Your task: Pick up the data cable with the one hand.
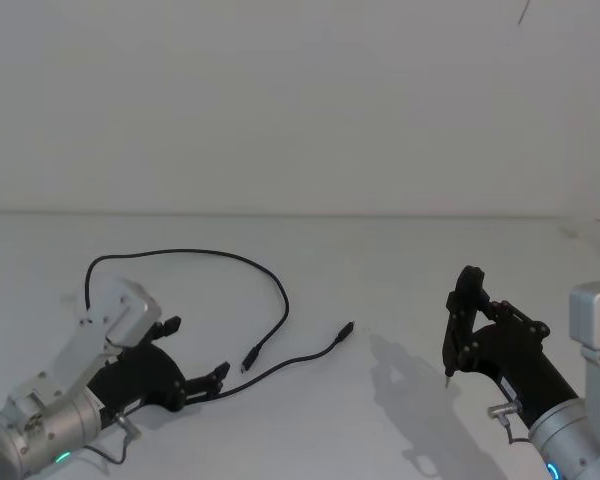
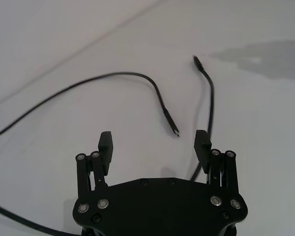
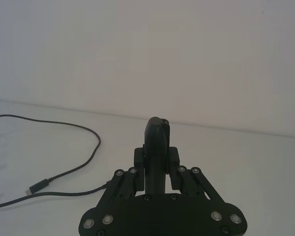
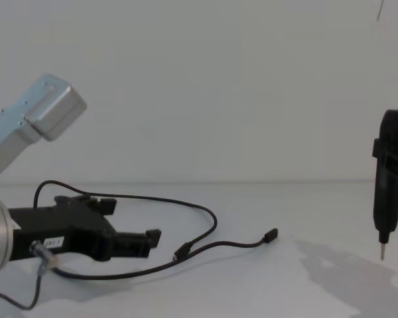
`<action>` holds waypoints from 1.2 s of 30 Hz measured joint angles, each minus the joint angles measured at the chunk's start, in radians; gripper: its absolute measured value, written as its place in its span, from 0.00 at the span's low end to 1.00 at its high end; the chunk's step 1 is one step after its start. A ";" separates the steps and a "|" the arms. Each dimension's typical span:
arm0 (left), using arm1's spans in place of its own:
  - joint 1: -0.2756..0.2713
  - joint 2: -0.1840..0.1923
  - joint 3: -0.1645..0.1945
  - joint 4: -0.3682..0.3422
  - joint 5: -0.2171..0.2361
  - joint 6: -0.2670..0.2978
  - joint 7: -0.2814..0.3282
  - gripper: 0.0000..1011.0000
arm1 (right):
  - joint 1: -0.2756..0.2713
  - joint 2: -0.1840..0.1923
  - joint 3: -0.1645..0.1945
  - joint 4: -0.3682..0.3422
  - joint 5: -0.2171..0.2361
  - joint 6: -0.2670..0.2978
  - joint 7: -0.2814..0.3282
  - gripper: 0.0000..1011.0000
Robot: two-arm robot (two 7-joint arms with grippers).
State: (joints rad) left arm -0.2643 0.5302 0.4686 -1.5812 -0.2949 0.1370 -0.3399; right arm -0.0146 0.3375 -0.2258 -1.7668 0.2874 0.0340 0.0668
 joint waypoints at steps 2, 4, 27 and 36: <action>-0.014 0.008 0.008 0.014 -0.003 0.004 -0.036 0.99 | 0.000 0.000 0.000 0.000 0.000 0.000 0.000 0.28; -0.029 0.012 0.017 0.031 -0.004 0.005 -0.068 0.99 | 0.000 0.000 0.000 0.000 0.000 0.000 0.000 0.28; -0.203 -0.054 0.120 0.213 -0.001 -0.041 -0.291 0.99 | 0.000 0.000 0.000 0.000 0.000 0.000 0.000 0.28; -0.242 -0.089 0.148 0.268 0.002 -0.037 -0.309 0.99 | 0.000 0.000 0.000 0.000 0.000 0.000 0.000 0.28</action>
State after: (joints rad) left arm -0.5061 0.4413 0.6170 -1.3134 -0.2931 0.0995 -0.6490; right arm -0.0146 0.3375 -0.2258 -1.7667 0.2874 0.0339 0.0668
